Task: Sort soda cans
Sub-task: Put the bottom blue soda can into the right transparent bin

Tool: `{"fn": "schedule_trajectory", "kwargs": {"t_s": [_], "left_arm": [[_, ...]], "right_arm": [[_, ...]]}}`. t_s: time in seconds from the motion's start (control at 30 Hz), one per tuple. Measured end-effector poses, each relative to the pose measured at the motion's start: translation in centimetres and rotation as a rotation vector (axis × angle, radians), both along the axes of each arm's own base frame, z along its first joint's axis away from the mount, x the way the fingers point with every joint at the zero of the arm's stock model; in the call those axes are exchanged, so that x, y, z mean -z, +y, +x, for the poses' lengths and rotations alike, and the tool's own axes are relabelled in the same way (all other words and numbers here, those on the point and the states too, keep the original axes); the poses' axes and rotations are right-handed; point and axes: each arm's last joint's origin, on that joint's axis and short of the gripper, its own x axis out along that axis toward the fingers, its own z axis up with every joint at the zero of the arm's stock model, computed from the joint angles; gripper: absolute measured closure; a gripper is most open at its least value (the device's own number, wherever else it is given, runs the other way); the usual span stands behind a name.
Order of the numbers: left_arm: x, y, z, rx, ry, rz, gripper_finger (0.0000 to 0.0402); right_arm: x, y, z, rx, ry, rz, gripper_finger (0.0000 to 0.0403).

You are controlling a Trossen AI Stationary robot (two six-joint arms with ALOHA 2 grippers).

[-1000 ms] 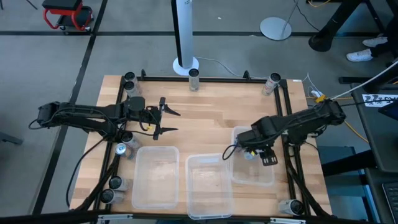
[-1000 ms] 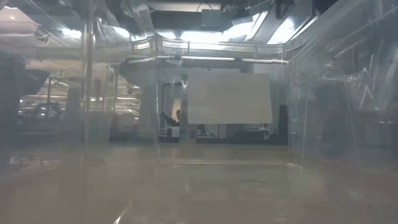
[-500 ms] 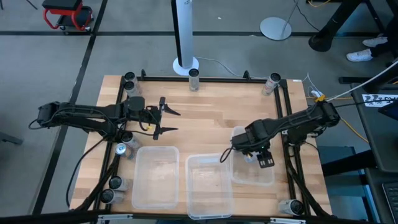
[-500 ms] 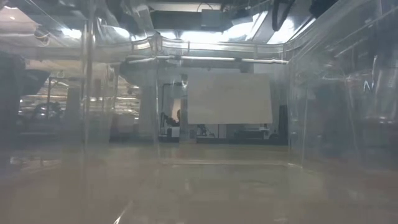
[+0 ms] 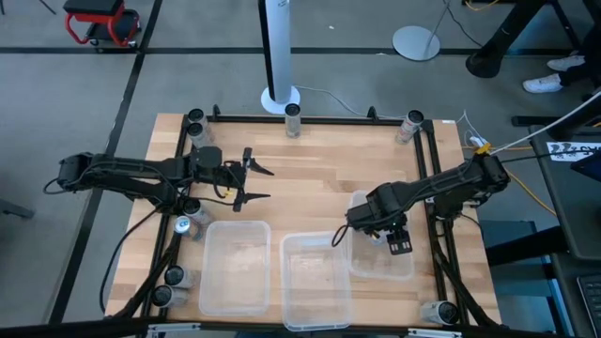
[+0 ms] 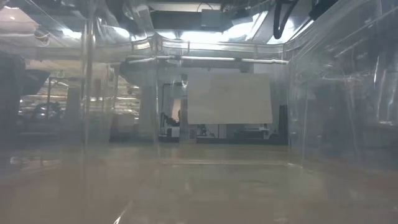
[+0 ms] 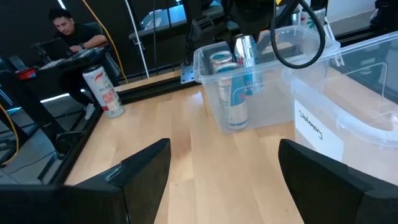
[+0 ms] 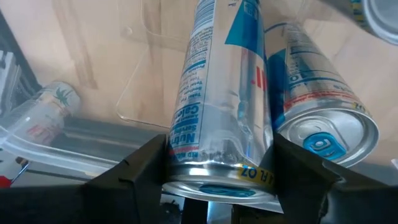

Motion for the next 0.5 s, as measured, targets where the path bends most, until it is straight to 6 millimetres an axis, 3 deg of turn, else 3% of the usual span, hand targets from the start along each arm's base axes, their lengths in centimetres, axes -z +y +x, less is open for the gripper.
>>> {"fn": "schedule_trajectory", "kwargs": {"t_s": [0.5], "left_arm": [[0.0,0.0,0.0,-0.001,0.001,-0.005,0.0114]], "right_arm": [[1.3,-0.1,0.8,-0.013,-0.042,-0.095,0.0147]]}}
